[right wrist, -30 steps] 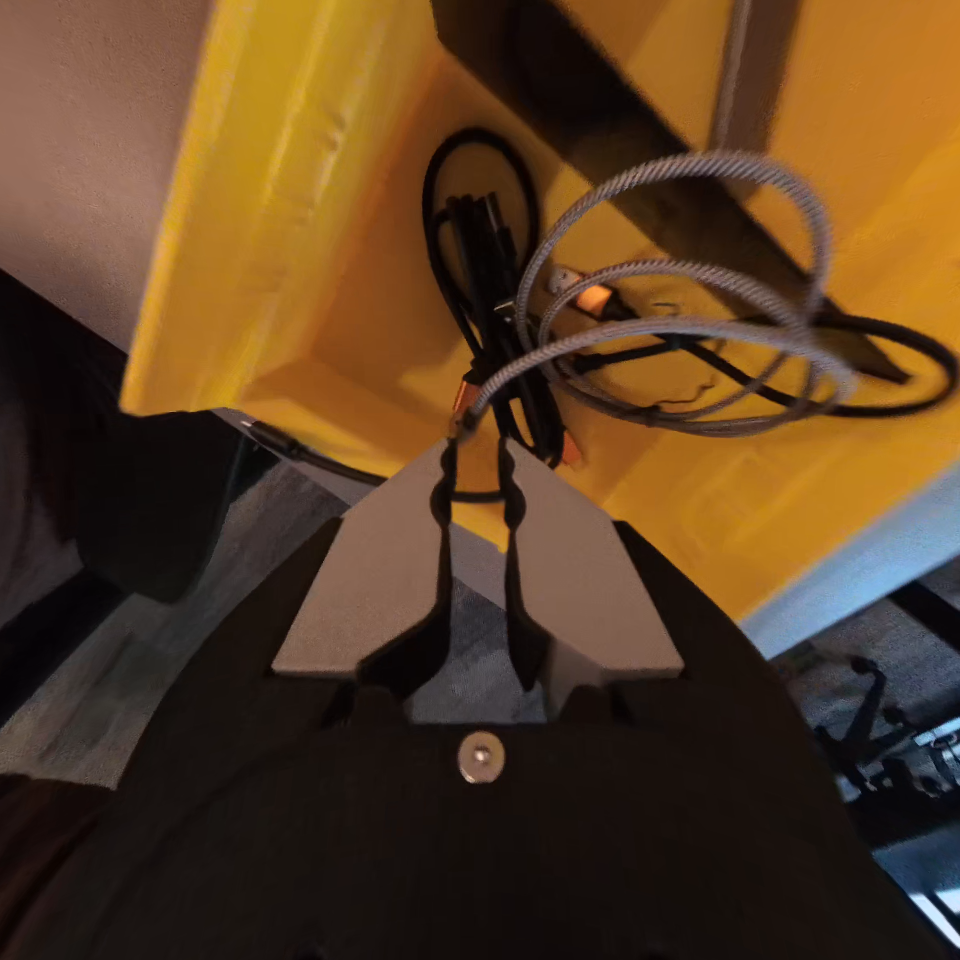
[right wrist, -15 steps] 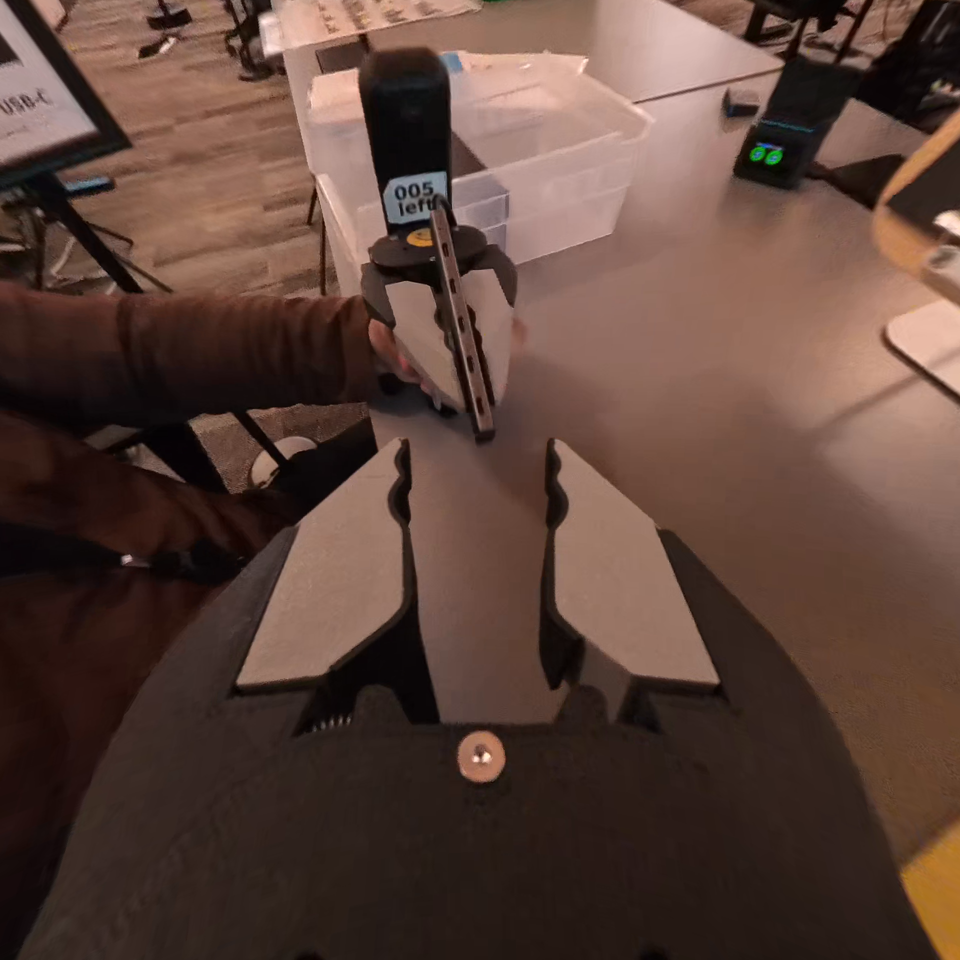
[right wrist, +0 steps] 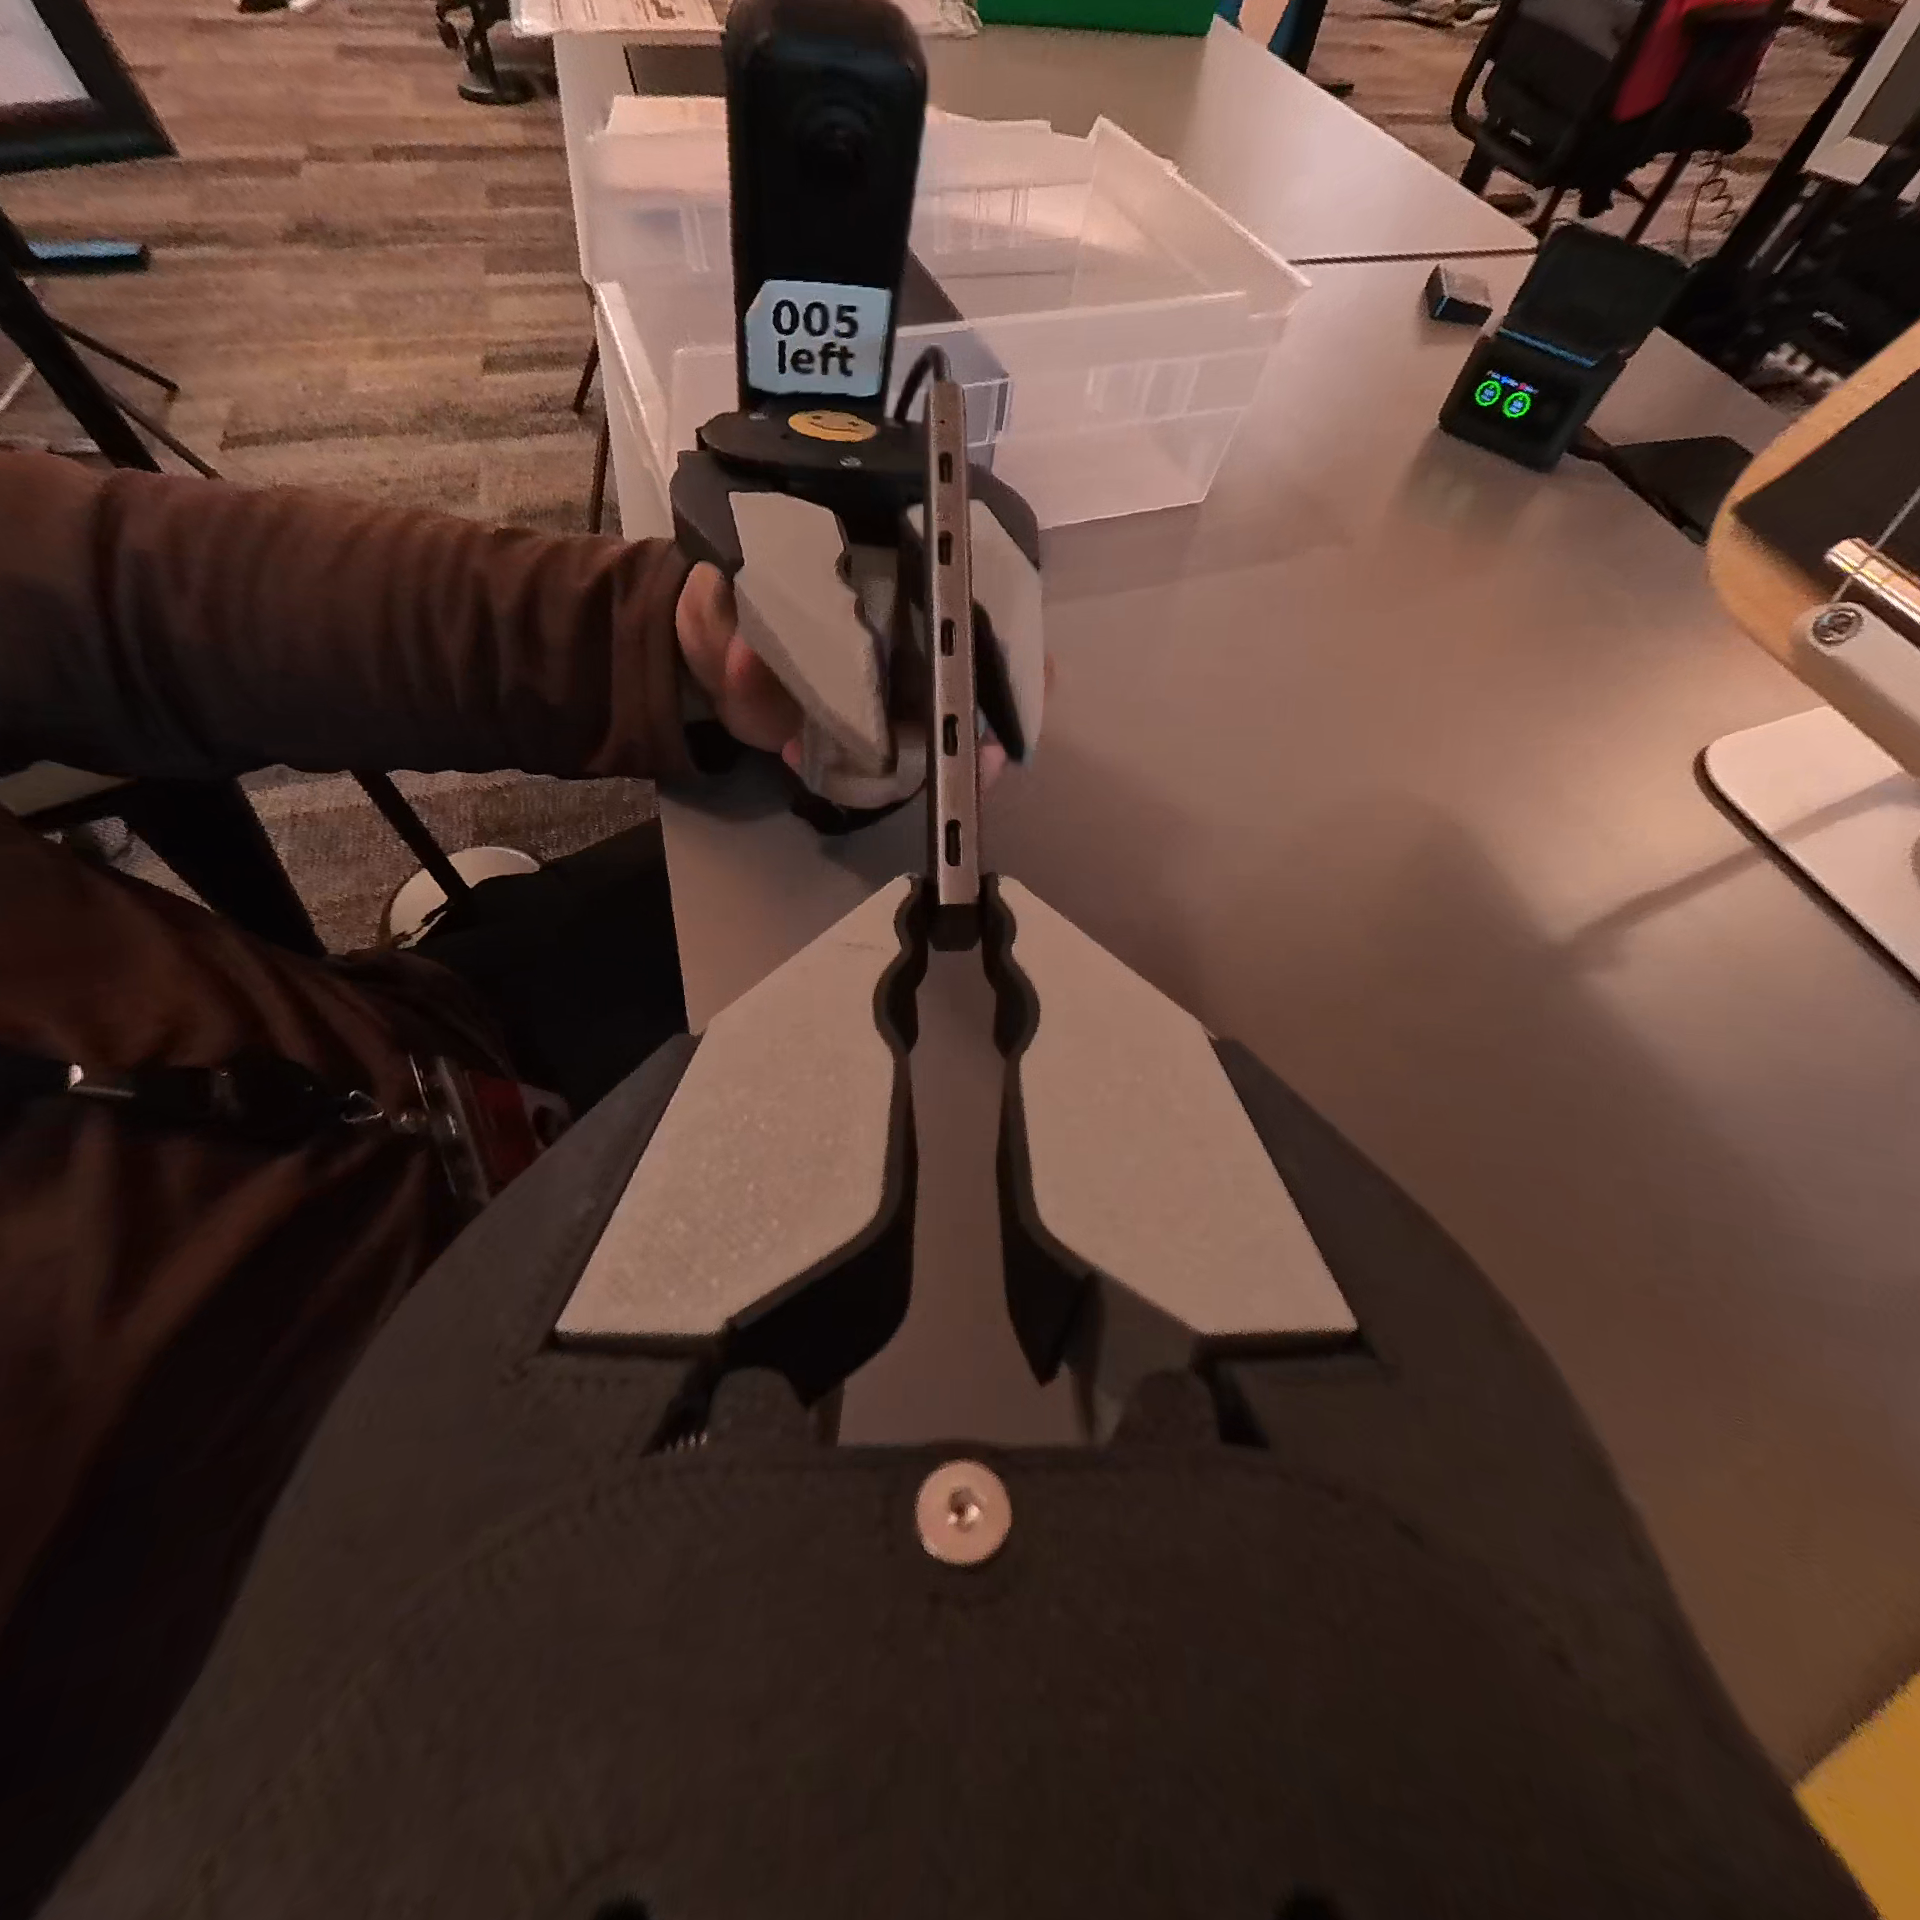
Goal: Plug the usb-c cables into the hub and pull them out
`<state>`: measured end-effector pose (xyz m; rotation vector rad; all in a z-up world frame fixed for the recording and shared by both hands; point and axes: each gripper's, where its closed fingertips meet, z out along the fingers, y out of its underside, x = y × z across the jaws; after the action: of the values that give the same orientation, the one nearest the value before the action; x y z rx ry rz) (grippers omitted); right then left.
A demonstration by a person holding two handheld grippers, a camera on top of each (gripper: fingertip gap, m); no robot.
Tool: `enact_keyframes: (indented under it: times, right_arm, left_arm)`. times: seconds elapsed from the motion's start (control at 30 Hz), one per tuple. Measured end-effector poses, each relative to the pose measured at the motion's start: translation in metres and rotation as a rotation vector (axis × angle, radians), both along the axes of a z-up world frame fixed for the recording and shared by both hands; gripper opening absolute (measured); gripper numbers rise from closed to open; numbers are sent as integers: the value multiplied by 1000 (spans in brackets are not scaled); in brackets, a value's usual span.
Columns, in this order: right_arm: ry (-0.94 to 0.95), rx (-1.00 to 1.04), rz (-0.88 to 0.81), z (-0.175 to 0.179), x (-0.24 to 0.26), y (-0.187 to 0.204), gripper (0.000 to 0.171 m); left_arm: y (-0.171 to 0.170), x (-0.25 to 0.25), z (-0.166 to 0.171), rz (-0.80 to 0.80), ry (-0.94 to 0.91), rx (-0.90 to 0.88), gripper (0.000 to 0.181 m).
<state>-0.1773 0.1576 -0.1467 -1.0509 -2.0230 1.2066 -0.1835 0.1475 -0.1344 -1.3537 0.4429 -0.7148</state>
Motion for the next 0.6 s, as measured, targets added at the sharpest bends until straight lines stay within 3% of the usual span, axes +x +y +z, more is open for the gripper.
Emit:
enact_keyframes:
  times: [0.1, 0.23, 0.4, 0.6]
  right_arm:
    - [28, 13, -38, 14, 9, 14, 7]
    - [155, 27, -206, 61, 20, 59, 7]
    - [337, 91, -500, 130, 49, 138, 6]
    - [233, 366, -815, 130, 78, 242, 7]
  left_arm:
    - [3, -16, 7, 86, -36, 27, 16]
    - [20, -28, -16, 221, 53, -80, 18]
    - [9, -4, -17, 59, 47, -94, 13]
    - [12, -8, -17, 62, 9, -118, 11]
